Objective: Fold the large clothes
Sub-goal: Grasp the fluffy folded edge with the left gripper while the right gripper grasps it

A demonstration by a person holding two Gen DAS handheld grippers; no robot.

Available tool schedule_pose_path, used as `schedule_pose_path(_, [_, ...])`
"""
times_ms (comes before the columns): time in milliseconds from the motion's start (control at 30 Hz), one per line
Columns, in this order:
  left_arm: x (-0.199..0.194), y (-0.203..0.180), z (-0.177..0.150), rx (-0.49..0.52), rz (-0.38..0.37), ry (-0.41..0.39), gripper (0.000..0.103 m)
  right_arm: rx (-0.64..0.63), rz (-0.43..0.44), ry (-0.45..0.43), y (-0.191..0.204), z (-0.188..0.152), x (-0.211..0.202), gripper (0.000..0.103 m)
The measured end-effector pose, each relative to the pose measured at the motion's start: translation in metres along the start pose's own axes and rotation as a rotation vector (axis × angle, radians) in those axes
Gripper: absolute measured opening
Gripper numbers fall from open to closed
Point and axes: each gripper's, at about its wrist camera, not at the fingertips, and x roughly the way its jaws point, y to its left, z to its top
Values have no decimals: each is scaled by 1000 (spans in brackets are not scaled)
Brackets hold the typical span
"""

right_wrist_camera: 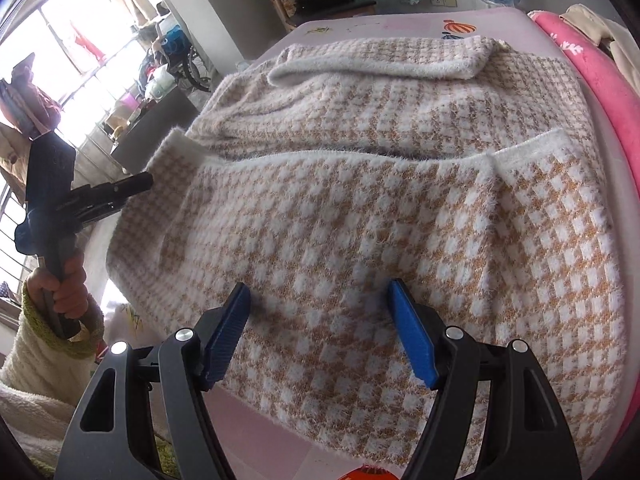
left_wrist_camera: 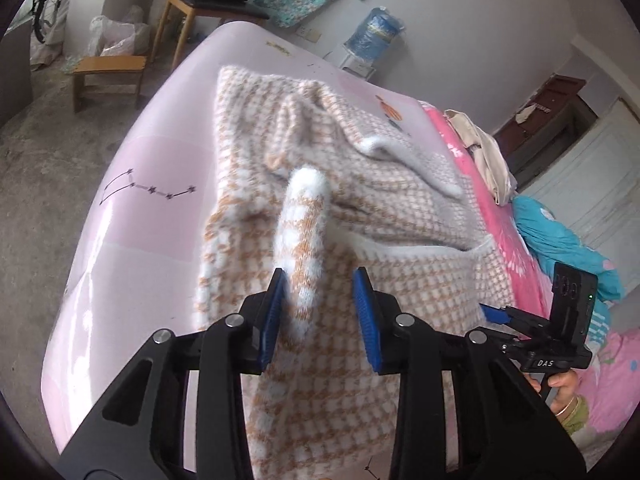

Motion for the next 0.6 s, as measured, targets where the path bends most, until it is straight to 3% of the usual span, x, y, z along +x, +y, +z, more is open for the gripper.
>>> schedule_pose_path(100, [18, -4, 5, 27, 123, 56, 32, 5, 5, -5, -1, -1, 1, 71])
schedule_pose_path(200, [31, -1, 8, 7, 191, 94, 32, 3, 7, -3, -2, -1, 1, 71])
schedule_pose_path(433, [44, -33, 0, 176, 409, 113, 33, 53, -13, -74, -28, -8, -40, 71])
schedule_pose_path(600, [47, -41, -3, 205, 468, 107, 33, 160, -107, -155, -75, -5, -78, 60])
